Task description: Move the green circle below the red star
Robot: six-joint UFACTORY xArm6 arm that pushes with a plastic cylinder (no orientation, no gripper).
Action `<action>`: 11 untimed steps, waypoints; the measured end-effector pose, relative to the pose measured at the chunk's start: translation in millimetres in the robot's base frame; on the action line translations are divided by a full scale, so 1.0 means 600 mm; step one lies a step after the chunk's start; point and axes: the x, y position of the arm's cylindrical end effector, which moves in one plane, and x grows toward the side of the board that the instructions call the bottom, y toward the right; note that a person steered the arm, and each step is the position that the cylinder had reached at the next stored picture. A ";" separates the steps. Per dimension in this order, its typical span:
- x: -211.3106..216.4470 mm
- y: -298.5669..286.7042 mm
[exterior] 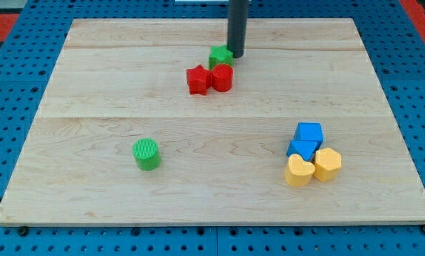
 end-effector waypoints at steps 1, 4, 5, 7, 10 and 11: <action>0.024 -0.035; 0.117 0.242; 0.234 0.192; 0.394 -0.011; 0.443 -0.231; 0.371 -0.237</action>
